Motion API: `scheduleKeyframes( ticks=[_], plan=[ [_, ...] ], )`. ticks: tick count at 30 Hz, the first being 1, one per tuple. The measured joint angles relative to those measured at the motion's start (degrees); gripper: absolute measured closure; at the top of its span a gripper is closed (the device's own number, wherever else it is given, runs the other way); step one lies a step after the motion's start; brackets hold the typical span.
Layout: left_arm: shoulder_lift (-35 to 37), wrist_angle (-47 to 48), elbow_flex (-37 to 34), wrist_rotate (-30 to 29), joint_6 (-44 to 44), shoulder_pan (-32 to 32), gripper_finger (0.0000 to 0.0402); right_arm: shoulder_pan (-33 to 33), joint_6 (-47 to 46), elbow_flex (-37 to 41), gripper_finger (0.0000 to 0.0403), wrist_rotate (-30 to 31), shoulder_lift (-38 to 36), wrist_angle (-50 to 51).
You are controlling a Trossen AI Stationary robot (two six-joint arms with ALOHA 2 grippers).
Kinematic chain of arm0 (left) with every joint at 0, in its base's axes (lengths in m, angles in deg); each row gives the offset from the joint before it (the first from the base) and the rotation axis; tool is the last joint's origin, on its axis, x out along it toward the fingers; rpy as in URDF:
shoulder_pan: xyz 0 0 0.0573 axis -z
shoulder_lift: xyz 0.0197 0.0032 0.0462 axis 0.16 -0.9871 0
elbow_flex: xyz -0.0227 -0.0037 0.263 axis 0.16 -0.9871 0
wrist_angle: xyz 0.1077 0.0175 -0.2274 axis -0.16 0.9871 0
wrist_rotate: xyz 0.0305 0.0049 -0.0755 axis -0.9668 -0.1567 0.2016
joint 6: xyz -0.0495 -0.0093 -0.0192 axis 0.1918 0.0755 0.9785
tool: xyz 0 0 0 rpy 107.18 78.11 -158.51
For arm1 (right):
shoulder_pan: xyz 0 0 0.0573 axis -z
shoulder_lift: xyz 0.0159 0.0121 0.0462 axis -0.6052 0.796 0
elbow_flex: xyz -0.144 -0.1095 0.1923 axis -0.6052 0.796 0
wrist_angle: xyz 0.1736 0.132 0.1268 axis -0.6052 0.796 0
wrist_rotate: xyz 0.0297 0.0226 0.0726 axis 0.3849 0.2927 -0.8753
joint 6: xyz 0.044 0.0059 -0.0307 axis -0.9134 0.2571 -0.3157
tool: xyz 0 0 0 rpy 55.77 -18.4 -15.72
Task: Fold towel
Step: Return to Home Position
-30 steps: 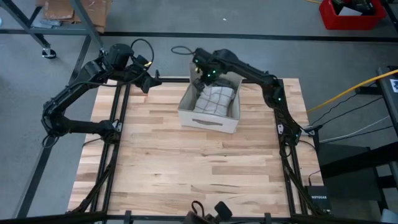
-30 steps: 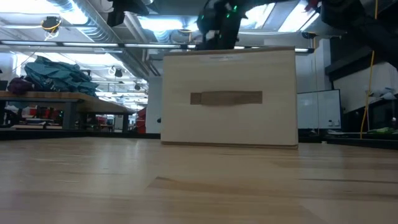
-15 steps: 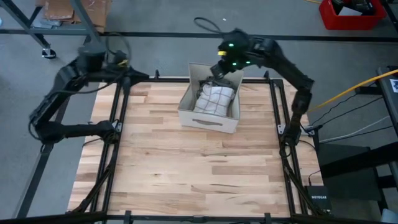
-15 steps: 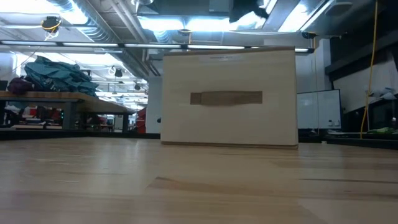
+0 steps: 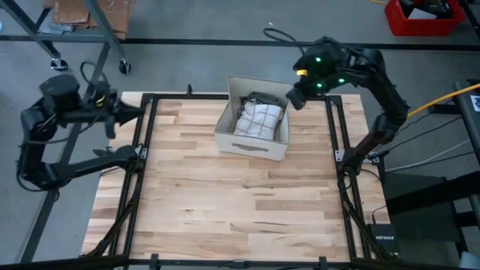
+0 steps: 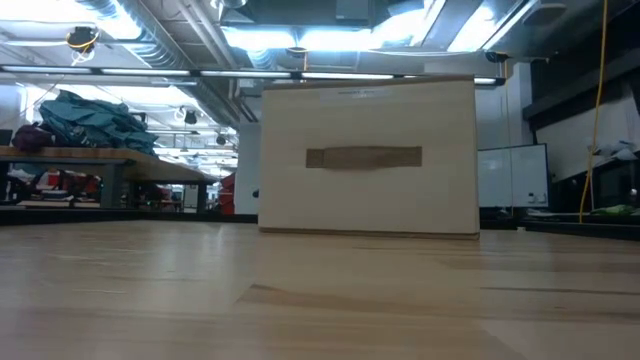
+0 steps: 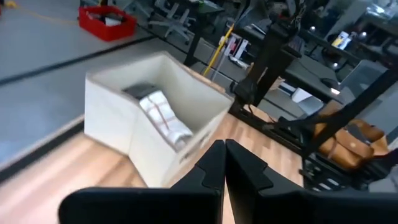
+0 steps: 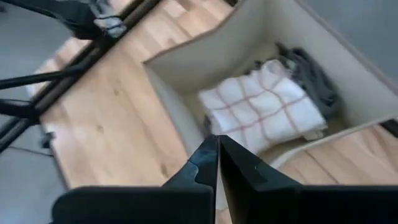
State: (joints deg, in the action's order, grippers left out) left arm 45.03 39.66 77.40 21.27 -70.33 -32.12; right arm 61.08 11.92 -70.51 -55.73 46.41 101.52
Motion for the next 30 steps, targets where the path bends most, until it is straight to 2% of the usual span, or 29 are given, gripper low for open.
scheduleKeyframes(
  ticks=[5, 7, 11, 14, 17, 22, 25, 27, 30],
  plan=[
    [4.4, 7.2, 0.0, 0.0, 3.5, 0.0, 0.0399, 0.1, -0.2, 0.6, 0.0382, -6.3, -2.2, 0.0],
    [5.5, 10.1, 0.1, -0.5, 1.3, 0.0, 0.0399, -0.4, -2.8, 0.6, 0.0382, -8.3, -2.5, 0.4],
    [7.4, 17.1, 0.0, -1.7, -3.9, 0.0, 0.0399, -1.6, -4.4, 0.6, 0.0382, -9.3, -2.5, 0.9],
    [8.5, 21.2, 0.0, -1.8, -1.3, 0.0, 0.0399, -3.2, -4.4, 0.6, 0.0382, -9.8, -2.5, 1.0],
    [9.1, 20.9, 0.0, -2.0, -3.2, 0.0, 0.0399, -5.7, -4.1, 0.6, 0.0382, -10.1, -2.6, 1.0],
    [10.1, 16.2, -0.7, -1.5, -15.9, 0.0, 0.0399, -12.1, -0.3, 0.6, 0.0382, -10.1, -4.3, 0.0],
    [11.5, 11.5, -3.1, 1.1, -19.3, 0.0, 0.0399, -16.0, -1.3, 0.6, 0.0382, -9.9, -6.6, -4.0],
    [13.0, 8.6, -6.0, 4.9, -19.3, 0.0, 0.0399, -18.8, -1.1, 0.6, 0.0382, -7.4, -8.4, -6.8],
    [15.9, 3.4, -12.2, 11.4, -17.6, 0.0, 0.0399, -23.7, -1.0, 0.6, 0.0382, 0.5, -11.1, -10.1]
  ],
)
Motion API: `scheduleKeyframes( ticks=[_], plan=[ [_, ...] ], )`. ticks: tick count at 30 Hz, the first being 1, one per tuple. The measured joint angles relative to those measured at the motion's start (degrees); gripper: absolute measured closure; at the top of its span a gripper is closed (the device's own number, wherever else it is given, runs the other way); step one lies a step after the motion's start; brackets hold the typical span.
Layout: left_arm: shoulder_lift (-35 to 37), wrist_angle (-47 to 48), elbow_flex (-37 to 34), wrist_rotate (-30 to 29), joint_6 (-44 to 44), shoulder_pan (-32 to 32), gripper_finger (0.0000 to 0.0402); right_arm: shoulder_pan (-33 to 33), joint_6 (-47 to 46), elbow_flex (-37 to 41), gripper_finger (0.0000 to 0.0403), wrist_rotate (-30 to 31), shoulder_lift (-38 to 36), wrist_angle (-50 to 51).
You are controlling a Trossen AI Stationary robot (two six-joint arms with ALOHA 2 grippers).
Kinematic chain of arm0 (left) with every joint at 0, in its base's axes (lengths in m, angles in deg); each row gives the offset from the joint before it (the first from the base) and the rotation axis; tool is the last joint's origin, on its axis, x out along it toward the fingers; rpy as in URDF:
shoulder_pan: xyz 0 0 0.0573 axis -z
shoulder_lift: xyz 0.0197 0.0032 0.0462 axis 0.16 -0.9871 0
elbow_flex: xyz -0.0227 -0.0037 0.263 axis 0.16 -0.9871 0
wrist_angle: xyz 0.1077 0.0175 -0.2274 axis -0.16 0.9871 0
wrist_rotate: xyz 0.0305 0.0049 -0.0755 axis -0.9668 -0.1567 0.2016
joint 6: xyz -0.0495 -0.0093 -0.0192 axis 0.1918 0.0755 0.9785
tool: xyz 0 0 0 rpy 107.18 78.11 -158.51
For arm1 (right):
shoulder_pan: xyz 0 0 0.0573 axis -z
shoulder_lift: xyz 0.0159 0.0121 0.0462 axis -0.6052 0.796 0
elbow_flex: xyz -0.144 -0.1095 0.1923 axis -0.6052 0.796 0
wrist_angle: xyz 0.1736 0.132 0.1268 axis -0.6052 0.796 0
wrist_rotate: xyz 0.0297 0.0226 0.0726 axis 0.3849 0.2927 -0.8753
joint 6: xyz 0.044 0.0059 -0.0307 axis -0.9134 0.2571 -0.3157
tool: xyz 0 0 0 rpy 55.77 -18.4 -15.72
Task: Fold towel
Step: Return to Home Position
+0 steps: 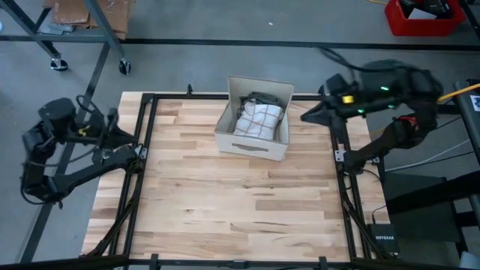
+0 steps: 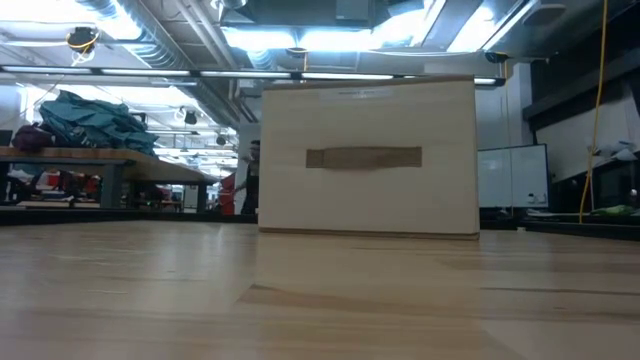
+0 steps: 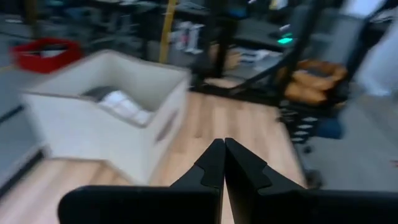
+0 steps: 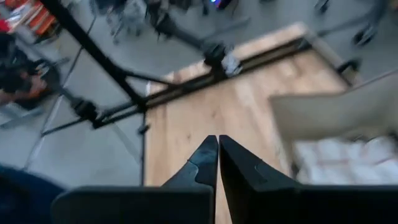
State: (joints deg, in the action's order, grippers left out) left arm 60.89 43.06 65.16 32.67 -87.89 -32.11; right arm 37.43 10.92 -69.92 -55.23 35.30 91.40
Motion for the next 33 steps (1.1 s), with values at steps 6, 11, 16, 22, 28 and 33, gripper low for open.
scheduleKeyframes(
  ticks=[6, 11, 16, 22, 28, 33],
  plan=[
    [7.2, -14.4, -16.2, 6.3, 8.8, 0.0, 0.0399, -9.0, 0.6, 0.0, 0.0382, 15.8, -2.5, -2.4],
    [12.8, -29.6, -29.9, 6.7, 18.7, 0.0, 0.0399, -12.7, 1.7, 1.4, 0.0382, 19.5, -1.7, -5.0],
    [17.7, -51.5, -44.2, 6.9, 30.6, 0.0, 0.0399, -13.4, 5.0, 7.4, 0.0382, 17.8, -1.5, -12.7],
    [19.0, -82.4, -59.7, 6.1, 44.3, 1.7, 0.0399, -13.3, 10.0, 14.2, 0.0382, 12.7, -2.7, -25.2],
    [19.0, -95.1, -66.7, 1.7, 45.7, 5.8, 0.0399, -13.3, 10.4, 19.8, 0.0382, 10.2, -3.1, -33.7],
    [19.0, -95.3, -68.9, 0.7, 42.0, 9.2, 0.0399, -13.3, 10.2, 25.1, 0.0382, 7.2, -3.2, -40.5]
  ],
)
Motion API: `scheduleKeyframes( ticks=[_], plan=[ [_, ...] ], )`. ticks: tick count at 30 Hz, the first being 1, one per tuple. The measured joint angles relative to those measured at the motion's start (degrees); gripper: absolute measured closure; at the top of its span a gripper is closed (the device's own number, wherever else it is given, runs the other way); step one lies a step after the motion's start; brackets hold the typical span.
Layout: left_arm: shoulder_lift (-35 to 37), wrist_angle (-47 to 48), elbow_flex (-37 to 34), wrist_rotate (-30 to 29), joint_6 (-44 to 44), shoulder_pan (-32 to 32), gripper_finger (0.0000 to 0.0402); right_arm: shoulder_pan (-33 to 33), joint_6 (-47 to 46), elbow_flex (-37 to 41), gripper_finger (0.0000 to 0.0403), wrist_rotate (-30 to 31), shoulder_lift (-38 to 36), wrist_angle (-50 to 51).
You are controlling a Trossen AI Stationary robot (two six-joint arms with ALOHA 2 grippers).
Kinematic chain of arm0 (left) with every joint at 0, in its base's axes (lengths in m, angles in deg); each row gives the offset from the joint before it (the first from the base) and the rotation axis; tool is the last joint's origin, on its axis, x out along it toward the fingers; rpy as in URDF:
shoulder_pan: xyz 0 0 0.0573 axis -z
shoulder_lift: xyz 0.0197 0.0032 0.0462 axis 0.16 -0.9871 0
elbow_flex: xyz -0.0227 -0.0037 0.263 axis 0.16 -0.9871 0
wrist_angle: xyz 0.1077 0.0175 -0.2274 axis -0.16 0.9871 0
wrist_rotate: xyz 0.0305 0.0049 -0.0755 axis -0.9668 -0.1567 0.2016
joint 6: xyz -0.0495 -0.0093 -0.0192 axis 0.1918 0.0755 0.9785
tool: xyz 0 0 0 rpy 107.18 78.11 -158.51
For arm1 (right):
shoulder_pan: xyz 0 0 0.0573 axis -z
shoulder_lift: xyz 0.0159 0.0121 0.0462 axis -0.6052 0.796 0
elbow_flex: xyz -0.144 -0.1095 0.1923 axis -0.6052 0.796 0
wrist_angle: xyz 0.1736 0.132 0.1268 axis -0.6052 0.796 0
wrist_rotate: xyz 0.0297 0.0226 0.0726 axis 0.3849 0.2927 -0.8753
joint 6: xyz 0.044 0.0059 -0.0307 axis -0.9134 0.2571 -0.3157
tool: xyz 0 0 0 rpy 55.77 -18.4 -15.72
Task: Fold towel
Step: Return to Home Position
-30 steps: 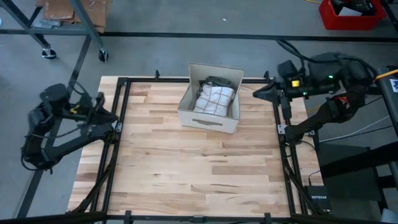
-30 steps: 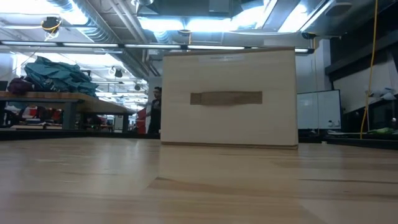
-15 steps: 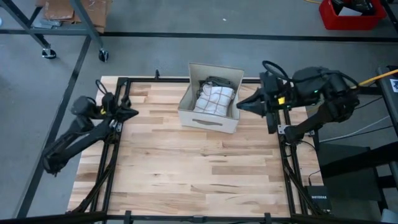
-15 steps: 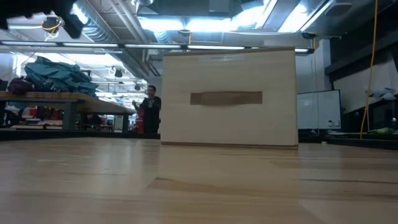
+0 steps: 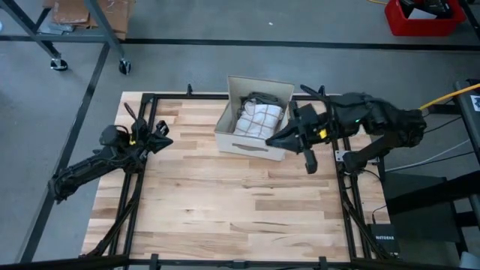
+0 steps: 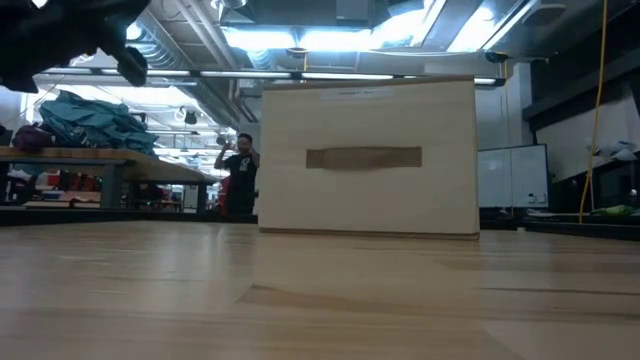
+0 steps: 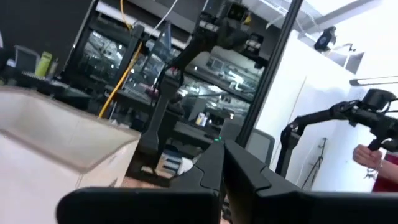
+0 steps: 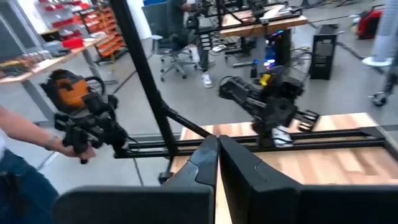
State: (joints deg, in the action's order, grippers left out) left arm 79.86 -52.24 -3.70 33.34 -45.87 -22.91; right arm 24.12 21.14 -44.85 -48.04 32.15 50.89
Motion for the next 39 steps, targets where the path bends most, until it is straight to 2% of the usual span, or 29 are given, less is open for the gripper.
scheduleKeyframes(
  ticks=[5, 12, 22, 30, 35, 39],
  plan=[
    [-0.1, 3.9, -1.4, -3.5, -3.1, 3.3, 0.0399, 0.0, -2.7, 6.2, 0.0382, -1.3, 0.0, -7.9],
    [-0.1, 7.7, -2.7, -4.0, -5.0, 7.7, 0.0399, 0.0, -5.8, 20.0, 0.0382, -2.3, 0.0, -25.1],
    [-0.1, 7.6, -2.7, -4.4, -4.7, 11.9, 0.0399, 0.0, -12.0, 47.1, 0.0382, -2.3, 0.0, -62.4],
    [-0.1, 7.6, -2.7, -4.4, -0.9, 13.7, 0.0399, 0.0, -23.8, 65.6, 0.0382, -3.3, -0.9, -82.6],
    [-0.1, 7.6, -2.7, -4.4, 1.4, 13.8, 0.0399, 0.0, -25.6, 75.0, 0.0382, -7.6, -8.2, -93.9],
    [-0.1, 7.7, -2.7, -4.6, 1.4, 13.8, 0.0399, 0.0, -23.3, 82.0, 0.0382, -8.2, -20.1, -93.7]
  ],
)
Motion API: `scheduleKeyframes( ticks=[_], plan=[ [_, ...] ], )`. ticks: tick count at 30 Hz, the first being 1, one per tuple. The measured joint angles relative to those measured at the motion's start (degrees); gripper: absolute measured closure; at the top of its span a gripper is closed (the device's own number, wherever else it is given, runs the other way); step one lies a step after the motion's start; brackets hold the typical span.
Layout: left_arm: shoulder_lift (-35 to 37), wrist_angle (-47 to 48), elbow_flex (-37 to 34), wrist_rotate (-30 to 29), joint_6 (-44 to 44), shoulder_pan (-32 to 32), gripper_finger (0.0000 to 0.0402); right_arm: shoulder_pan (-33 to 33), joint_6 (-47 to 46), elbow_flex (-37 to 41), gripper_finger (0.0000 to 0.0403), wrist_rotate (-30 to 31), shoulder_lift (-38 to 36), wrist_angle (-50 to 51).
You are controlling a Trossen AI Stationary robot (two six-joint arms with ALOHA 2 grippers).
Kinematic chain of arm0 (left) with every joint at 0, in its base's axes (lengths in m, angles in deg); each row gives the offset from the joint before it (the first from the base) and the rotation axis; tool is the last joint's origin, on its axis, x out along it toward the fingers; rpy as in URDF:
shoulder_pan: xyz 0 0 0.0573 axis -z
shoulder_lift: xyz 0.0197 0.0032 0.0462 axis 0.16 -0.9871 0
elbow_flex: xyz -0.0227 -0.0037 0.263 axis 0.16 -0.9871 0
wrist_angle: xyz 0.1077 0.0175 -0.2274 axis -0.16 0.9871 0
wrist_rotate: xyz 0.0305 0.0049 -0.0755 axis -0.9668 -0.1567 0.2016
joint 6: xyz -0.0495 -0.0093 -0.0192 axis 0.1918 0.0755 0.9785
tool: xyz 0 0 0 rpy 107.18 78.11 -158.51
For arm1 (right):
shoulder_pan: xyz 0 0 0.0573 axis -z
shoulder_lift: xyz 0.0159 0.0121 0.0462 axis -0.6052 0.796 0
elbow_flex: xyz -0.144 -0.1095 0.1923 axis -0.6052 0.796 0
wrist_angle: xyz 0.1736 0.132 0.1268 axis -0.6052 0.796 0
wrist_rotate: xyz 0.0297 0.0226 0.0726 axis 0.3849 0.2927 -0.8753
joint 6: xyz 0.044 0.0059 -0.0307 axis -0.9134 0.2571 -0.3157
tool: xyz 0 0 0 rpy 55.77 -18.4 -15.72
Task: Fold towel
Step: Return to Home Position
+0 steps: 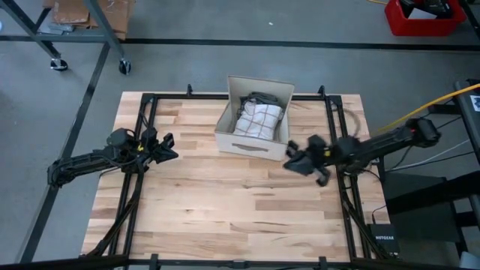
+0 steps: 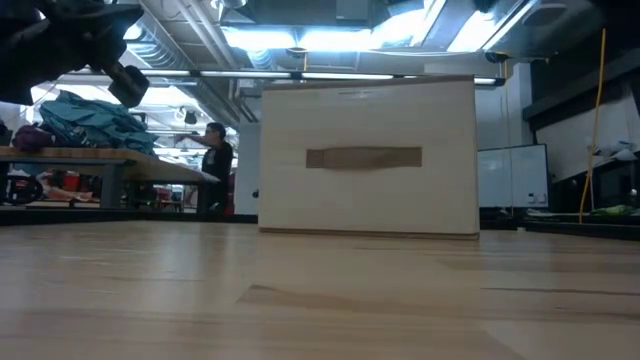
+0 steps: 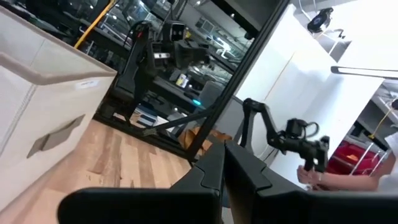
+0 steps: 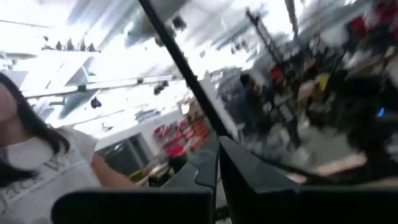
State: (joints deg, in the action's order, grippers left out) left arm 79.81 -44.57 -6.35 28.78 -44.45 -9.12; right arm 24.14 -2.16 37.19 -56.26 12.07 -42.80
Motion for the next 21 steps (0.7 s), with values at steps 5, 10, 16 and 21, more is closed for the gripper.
scheduleKeyframes(
  ticks=[5, 10, 16, 21],
  plan=[
    [0.0, 1.4, 0.0, -0.2, -2.5, 0.0, 0.0399, 0.0, 5.5, 7.6, 0.0382, 5.1, -14.4, 2.6],
    [0.0, 5.5, 0.0, -0.5, -7.4, 0.0, 0.0399, 0.0, 6.6, 12.4, 0.0382, 14.0, -22.0, 10.5],
    [0.0, 9.5, 0.0, -0.7, -8.3, 0.0, 0.0399, 0.0, 3.0, 16.5, 0.0382, 14.8, -24.0, 14.8],
    [0.0, 10.0, 0.0, -2.6, -8.9, 0.0, 0.0399, 0.0, -3.0, 20.6, 0.0382, 10.5, -24.0, 15.1]
  ],
)
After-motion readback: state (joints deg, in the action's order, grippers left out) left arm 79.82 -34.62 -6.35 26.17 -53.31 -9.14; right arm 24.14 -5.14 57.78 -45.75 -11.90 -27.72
